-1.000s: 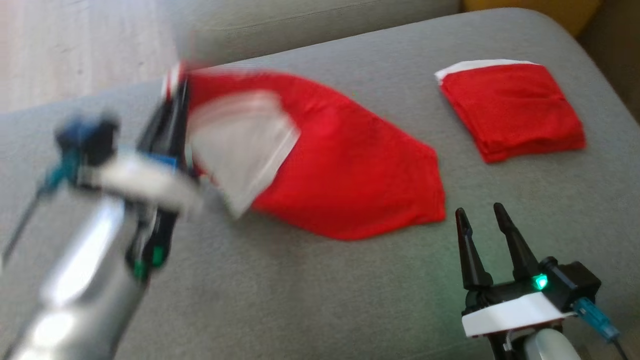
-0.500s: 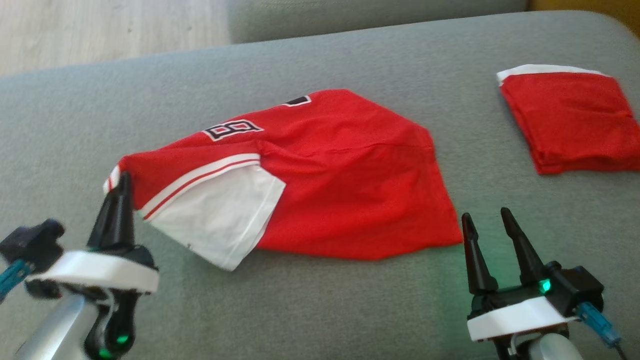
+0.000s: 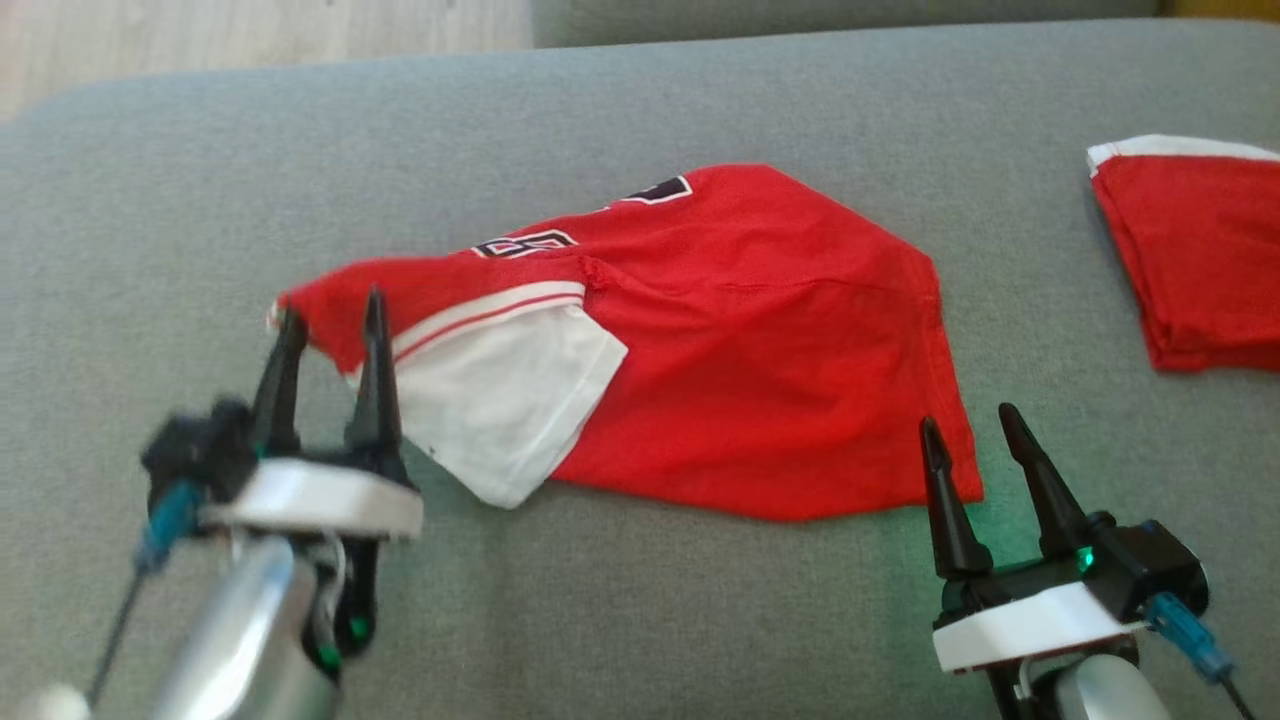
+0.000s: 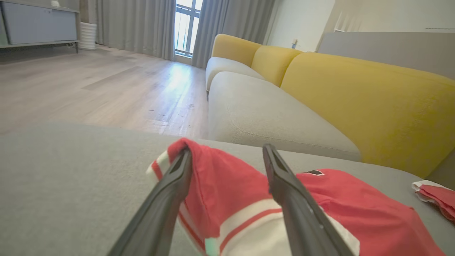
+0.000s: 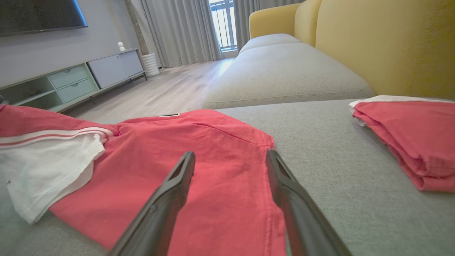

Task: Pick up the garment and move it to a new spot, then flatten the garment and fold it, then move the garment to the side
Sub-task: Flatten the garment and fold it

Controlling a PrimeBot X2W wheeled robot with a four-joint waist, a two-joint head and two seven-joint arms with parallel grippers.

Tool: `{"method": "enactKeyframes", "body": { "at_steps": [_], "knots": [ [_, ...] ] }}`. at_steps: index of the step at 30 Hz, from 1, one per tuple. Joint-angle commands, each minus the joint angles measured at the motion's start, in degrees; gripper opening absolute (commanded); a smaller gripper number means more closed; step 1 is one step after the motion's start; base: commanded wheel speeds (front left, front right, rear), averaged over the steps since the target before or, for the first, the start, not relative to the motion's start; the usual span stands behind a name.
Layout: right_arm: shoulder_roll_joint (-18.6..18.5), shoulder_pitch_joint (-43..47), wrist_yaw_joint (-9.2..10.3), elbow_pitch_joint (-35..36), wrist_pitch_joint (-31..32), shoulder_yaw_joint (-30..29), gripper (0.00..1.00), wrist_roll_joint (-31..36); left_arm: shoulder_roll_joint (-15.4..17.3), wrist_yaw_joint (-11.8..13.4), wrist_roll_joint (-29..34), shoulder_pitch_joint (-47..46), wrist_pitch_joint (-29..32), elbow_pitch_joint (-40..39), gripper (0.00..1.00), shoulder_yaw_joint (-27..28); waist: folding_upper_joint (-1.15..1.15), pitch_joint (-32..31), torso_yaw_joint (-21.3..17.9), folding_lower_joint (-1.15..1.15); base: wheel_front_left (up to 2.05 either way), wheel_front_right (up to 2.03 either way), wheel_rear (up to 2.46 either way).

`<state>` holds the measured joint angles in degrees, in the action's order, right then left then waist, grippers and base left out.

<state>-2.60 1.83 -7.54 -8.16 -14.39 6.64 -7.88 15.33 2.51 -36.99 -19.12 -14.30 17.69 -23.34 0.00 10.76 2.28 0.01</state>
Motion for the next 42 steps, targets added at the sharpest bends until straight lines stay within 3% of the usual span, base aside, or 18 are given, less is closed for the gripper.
{"method": "enactKeyframes", "body": {
  "at_steps": [1, 6, 12, 13, 16, 21, 28, 35, 36, 37, 38, 39, 40, 42],
  "knots": [
    [-0.28, -0.35, 0.05, 1.41, -0.61, 1.27, 1.0, 0.17, -0.1, -0.07, 1.53, 2.18, -0.68, -2.43, 1.0, 3.47, 0.0, -0.74, 0.49, -0.01, 0.0, 0.0, 0.0],
    [-0.28, 0.17, 0.05, 1.2, -0.61, 1.98, 1.0, -0.37, -5.04, -2.16, 5.01, 13.1, -0.69, -4.25, 1.0, 6.72, 0.0, -2.04, 1.06, -0.01, 0.0, 0.0, 0.0],
    [-0.28, 0.75, 0.05, 1.08, -0.61, 2.28, 1.0, -0.28, -7.78, -2.38, 9.02, 18.17, -0.69, -1.56, 1.0, 8.25, 0.0, -2.78, 1.02, -0.01, 0.0, 0.0, 0.0],
    [-0.28, 0.75, 0.05, 1.08, -0.61, 2.28, 1.0, -0.28, -7.78, -2.38, 9.02, 18.17, -0.69, -1.56, 1.0, 8.25, 0.0, -2.78, 1.02, -0.01, 0.0, 0.0, 0.0],
    [-0.28, 0.91, 0.05, 1.21, -0.61, 2.08, 1.0, 0.13, -9.06, -5.46, 9.18, 18.31, -0.69, 0.53, 1.0, 6.06, 0.0, -2.49, 0.94, -0.01, 0.0, 0.0, 0.0],
    [-0.28, 0.38, 0.05, 1.21, -0.61, 2.23, 1.0, 0.58, -9.91, -8.6, 9.97, 14.35, 0.71, 8.73, 1.0, 0.23, 0.0, -1.6, 0.74, -0.01, 0.0, 0.0, 0.0],
    [-0.28, -0.5, 0.05, 1.14, -0.61, 2.52, 1.0, 0.88, -10.22, -9.25, 12.08, 8.16, -0.37, 18.06, 1.0, -1.44, 0.0, -0.95, -0.65, -0.01, 0.0, 0.0, 0.0],
    [-0.28, -0.33, 0.05, 1.31, -0.61, 2.11, 1.0, 0.77, -10.62, -9.53, 12.97, 7.64, -0.67, 18.96, 1.0, 0.6, 0.0, -0.99, -1.73, -0.01, 0.0, 0.0, 0.0],
    [-0.28, -0.29, 0.05, 1.34, -0.61, 2.07, 1.0, 0.73, -10.66, -9.6, 13.24, 7.85, -0.68, 18.52, 0.87, 0.73, 0.0, -1.0, -1.79, -0.01, 0.0, 0.0, 0.0],
    [-0.28, -0.26, 0.05, 1.34, -0.61, 2.04, 1.0, 0.69, -10.69, -9.67, 13.52, 8.06, -0.68, 18.12, 0.58, 0.75, 0.0, -1.01, -1.82, -0.01, 0.0, 0.0, 0.0],
    [-0.28, -0.22, 0.05, 1.33, -0.61, 2.02, 1.0, 0.67, -10.73, -9.72, 13.78, 8.23, -0.68, 17.77, 0.38, 0.81, 0.0, -1.05, -1.82, -0.01, 0.0, 0.0, 0.0],
    [-0.28, -0.2, 0.05, 1.31, -0.61, 2.01, 1.0, 0.65, -10.74, -9.77, 14.13, 8.36, -0.68, 17.55, 0.07, 0.71, 0.0, -1.09, -1.82, -0.01, 0.0, 0.0, 0.0],
    [-0.28, -0.17, 0.05, 1.29, -0.61, 2.03, 1.0, 0.64, -10.76, -9.82, 14.38, 8.47, -0.68, 17.55, 0.0, 0.46, 0.0, -1.16, -1.8, -0.01, 0.0, 0.0, 0.0],
    [-0.28, -0.13, 0.05, 1.26, -0.61, 2.04, 1.0, 0.64, -10.81, -9.9, 14.57, 8.53, -0.69, 17.74, 0.0, -0.04, 0.0, -1.37, -1.77, -0.01, 0.0, 0.0, 0.0]
  ]
}}
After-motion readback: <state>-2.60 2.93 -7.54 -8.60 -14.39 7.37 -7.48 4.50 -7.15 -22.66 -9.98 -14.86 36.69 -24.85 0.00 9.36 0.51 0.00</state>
